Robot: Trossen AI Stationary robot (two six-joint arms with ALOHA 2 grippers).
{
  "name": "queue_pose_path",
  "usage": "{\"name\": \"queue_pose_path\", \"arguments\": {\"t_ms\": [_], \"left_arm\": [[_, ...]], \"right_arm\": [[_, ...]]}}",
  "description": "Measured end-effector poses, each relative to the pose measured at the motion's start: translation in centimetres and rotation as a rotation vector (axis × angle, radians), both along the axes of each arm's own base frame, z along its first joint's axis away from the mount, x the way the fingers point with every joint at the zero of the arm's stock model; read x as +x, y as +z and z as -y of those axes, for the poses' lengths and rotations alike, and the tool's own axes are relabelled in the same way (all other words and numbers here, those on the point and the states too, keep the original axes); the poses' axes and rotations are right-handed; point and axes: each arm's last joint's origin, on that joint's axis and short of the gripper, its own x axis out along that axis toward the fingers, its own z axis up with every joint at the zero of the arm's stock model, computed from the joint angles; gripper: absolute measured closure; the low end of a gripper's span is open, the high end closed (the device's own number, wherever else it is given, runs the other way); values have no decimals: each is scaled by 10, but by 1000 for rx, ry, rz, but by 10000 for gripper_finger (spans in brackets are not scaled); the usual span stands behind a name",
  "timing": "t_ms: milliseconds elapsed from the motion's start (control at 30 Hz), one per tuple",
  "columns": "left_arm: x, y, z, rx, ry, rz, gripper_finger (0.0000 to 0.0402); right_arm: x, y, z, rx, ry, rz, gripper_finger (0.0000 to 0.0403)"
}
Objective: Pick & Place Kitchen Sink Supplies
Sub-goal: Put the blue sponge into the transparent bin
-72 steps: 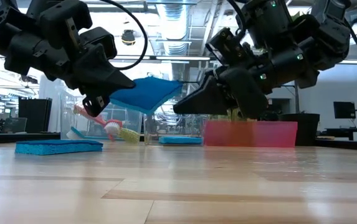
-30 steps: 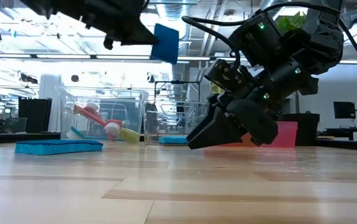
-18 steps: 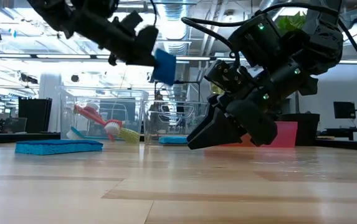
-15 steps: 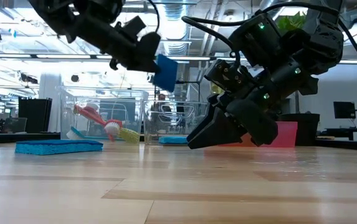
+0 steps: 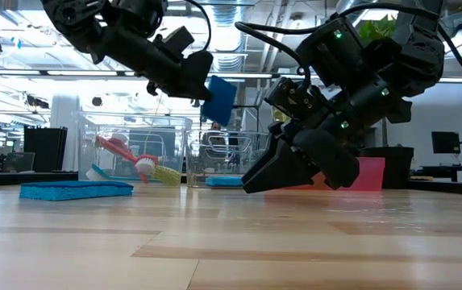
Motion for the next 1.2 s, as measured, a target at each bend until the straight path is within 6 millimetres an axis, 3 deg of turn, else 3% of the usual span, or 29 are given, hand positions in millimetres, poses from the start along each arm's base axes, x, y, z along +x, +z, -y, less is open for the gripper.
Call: {"name": "queue_pose_path", "arguments": {"t_ms": [367,600,867,1200], "left_arm": [[0,1,-1,13,21,7,258],[1,1,7,28,-8,-5,226],[-2,-10,53,50,-176,-152,229],[-29,-36,119,-58,-344,-371,231]], "right_arm": [[0,0,0,8,-2,0,263],[0,0,0,14,-4,-5,261],[-1,-2,0,20,-9,-23,261],[-1,-2,-1,32,14,-27,265]]}}
